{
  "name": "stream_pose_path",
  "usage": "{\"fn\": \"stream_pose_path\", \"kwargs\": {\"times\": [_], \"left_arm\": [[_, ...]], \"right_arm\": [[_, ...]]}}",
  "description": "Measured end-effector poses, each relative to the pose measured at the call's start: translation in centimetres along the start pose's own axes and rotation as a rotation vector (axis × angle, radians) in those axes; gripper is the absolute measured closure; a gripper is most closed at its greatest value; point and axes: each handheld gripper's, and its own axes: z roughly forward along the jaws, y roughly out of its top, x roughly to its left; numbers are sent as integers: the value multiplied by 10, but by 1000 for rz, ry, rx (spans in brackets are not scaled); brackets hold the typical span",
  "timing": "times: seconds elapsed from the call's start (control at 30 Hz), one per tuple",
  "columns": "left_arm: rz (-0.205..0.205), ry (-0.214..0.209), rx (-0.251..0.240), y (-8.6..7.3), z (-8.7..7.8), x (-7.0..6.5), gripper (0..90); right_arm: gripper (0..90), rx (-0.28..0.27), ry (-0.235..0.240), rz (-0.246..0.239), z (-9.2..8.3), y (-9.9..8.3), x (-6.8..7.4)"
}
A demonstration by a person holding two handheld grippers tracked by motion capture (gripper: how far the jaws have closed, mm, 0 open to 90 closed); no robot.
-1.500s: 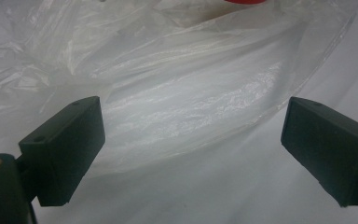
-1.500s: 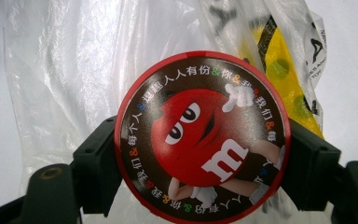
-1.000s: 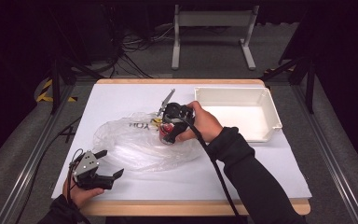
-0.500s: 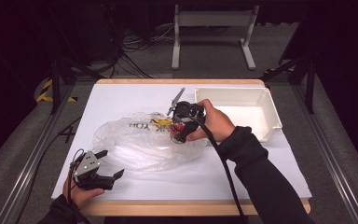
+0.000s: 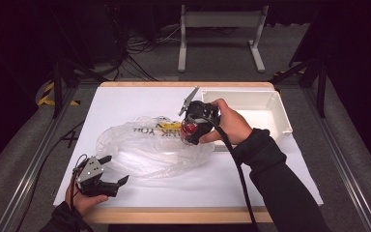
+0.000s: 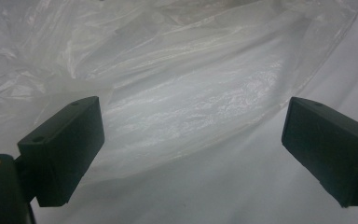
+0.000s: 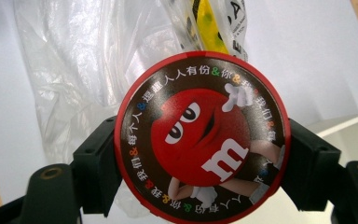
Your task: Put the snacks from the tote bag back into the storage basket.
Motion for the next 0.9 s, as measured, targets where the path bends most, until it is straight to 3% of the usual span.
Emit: {"fn": "stream_pose_path", "kwargs": {"times": [0.27, 0.57, 0.73, 0.9], "left_arm": [[2, -1, 2, 0, 0, 0, 66], [5, -1, 7, 0, 1, 0, 66], [3, 0, 9, 0, 1, 0, 66], [3, -1, 9, 0, 1, 0, 66]], "right_arm": [[251, -26, -33, 35, -27, -15, -14], [251, -24, -73, 88, -45, -37, -32], [251, -2, -91, 139, -46, -56, -45], [251, 46, -95, 207, -35, -79, -61]]}}
